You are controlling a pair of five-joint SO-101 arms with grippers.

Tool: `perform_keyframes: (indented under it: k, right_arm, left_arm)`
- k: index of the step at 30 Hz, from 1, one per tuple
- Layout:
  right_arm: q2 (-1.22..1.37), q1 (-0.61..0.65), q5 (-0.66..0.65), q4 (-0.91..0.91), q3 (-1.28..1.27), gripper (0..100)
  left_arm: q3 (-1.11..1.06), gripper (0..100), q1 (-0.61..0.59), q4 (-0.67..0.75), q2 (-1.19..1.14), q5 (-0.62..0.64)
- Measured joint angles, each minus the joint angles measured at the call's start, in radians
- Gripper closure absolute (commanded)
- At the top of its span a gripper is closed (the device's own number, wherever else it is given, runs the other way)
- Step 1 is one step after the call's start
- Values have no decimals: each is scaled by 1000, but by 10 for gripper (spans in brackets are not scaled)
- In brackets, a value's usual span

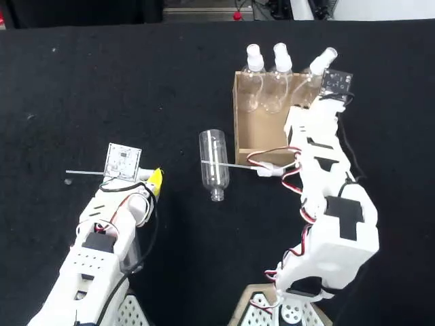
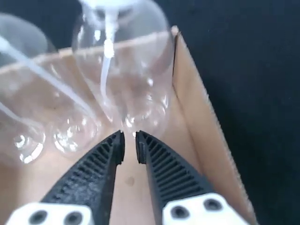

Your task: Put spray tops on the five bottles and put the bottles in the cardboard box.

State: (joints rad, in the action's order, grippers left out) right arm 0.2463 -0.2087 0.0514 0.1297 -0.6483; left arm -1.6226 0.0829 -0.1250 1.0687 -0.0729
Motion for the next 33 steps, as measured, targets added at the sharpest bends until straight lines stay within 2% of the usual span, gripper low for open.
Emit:
perform_keyframes:
  k: [20, 28, 33]
  right_arm:
    - [-29, 0, 0, 37, -55, 986]
    - [-230, 0, 0, 37, -227, 985]
    - [-442, -9, 0, 37, -382, 984]
  left_arm:
    - [0, 834, 0, 0, 0, 0]
    - [0, 834, 0, 0, 0, 0]
    - [0, 834, 0, 0, 0, 0]
